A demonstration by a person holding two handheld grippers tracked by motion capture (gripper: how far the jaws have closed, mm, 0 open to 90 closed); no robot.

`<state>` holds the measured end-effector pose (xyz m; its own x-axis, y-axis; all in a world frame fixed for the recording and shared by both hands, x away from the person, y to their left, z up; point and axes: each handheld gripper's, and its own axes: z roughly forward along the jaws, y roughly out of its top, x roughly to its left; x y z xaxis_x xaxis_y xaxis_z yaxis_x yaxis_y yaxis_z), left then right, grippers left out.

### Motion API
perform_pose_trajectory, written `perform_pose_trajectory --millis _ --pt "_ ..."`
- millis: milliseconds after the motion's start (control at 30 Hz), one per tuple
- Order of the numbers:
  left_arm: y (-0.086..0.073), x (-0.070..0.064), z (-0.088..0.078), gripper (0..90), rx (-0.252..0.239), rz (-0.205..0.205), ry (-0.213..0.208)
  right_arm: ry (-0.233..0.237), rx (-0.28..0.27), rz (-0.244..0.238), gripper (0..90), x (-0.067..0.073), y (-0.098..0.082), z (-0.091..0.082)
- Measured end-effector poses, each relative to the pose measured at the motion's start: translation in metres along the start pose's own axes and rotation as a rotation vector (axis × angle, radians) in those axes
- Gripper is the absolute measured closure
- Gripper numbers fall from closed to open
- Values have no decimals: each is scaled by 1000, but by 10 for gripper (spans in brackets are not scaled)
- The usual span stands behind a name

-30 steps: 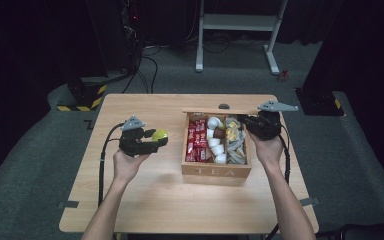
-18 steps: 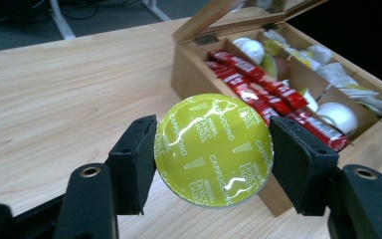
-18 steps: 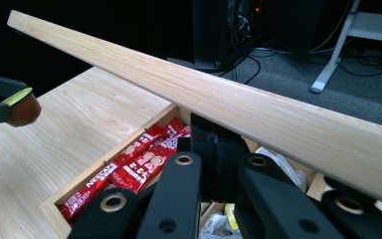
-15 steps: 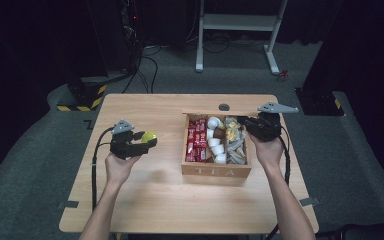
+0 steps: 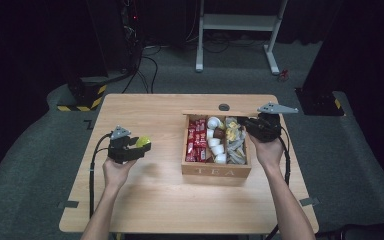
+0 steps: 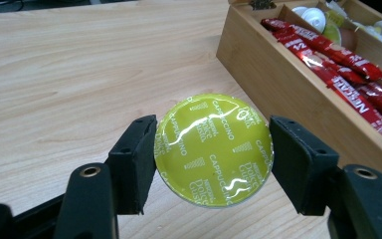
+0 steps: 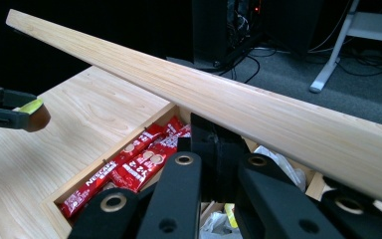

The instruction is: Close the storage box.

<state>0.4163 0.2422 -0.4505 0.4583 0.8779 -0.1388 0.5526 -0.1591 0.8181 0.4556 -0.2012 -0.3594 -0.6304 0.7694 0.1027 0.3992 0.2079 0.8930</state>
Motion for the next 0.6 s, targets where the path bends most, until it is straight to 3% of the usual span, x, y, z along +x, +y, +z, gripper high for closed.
perform_pose_trajectory --millis 133,367,467,600 --pt "-8 0 12 386 19 -18 5 -5 11 -6 900 1 0 0" --pt "-13 -8 34 385 74 32 37 -16 21 -5 900 1 1 -2" --pt "-16 -8 40 384 89 17 30 -13 14 4 900 1 0 -2" --pt "-19 -9 45 384 97 36 38 -11 15 2 900 1 0 -2"
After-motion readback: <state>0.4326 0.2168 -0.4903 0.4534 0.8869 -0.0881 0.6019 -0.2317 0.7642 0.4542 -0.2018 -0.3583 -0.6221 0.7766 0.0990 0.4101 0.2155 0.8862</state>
